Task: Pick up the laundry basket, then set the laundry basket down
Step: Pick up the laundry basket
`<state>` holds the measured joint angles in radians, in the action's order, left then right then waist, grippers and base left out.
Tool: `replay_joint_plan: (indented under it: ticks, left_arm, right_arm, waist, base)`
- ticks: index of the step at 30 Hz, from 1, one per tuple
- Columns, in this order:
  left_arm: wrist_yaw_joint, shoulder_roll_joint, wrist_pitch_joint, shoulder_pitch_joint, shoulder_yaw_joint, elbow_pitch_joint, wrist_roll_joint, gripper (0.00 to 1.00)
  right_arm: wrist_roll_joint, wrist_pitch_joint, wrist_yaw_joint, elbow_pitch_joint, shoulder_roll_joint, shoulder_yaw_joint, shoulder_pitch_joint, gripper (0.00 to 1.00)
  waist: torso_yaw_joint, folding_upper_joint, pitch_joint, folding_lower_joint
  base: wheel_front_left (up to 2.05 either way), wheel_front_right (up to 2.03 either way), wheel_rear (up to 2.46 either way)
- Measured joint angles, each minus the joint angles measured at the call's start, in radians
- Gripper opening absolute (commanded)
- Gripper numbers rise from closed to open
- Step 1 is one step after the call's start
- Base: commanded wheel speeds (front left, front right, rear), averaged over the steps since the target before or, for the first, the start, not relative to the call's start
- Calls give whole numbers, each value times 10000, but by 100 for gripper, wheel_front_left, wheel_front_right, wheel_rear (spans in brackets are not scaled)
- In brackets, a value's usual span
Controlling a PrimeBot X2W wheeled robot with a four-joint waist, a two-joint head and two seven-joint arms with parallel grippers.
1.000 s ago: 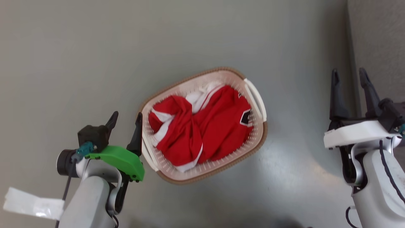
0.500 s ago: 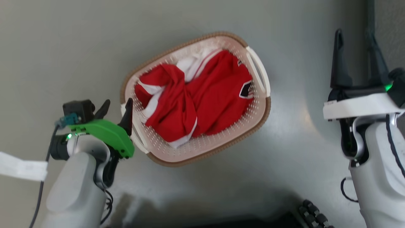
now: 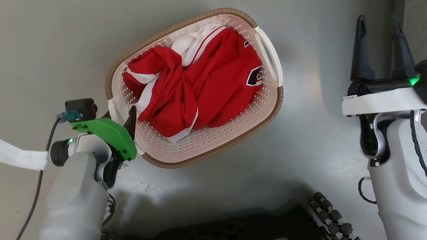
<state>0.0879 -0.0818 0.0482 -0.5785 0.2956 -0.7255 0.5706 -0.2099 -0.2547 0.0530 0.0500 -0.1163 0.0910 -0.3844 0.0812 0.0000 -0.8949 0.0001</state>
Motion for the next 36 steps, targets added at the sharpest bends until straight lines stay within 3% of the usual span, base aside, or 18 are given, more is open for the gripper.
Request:
replay_joint_plan:
  ticks: [1, 2, 3, 4, 5, 21, 36]
  left_arm:
    - [0, 0, 0, 0, 0, 0, 0, 100]
    - [2, 12, 12, -87, 2, -98, 63, 88]
    - [8, 19, 38, -162, -4, -155, 119, 68]
    - [12, 29, 38, -225, -13, -213, 163, 27]
    - [13, 38, 38, -295, -13, -305, 169, 0]
    - [167, 180, -167, -1059, 0, -1131, 240, 0]
    - [263, -79, -577, -1944, 497, -1733, -293, 0]
  right_arm:
    - [0, 0, 0, 0, 0, 0, 0, 100]
    - [0, 0, 0, 10, 10, -27, -17, 100]
    - [2, 0, -4, 13, 21, -48, -30, 100]
    - [12, 0, -29, 21, 33, -65, -42, 100]
    - [33, 0, -29, 33, 46, -82, -58, 100]
    - [88, 0, -132, 109, 194, -330, -168, 100]
    - [90, 0, -267, 205, 295, -495, -169, 100]
  waist:
    - [0, 0, 0, 0]
    - [12, 0, -22, 0]
    - [21, 0, -37, 0]
    - [26, 0, -48, 0]
    - [29, 0, -57, 0]
    - [6, 0, -110, 0]
    - [20, 0, -51, 0]
  base:
    - [0, 0, 0]
    - [0, 0, 0]
    - [0, 0, 0]
    - [0, 0, 0]
    - [0, 0, 0]
    - [0, 0, 0]
    - [0, 0, 0]
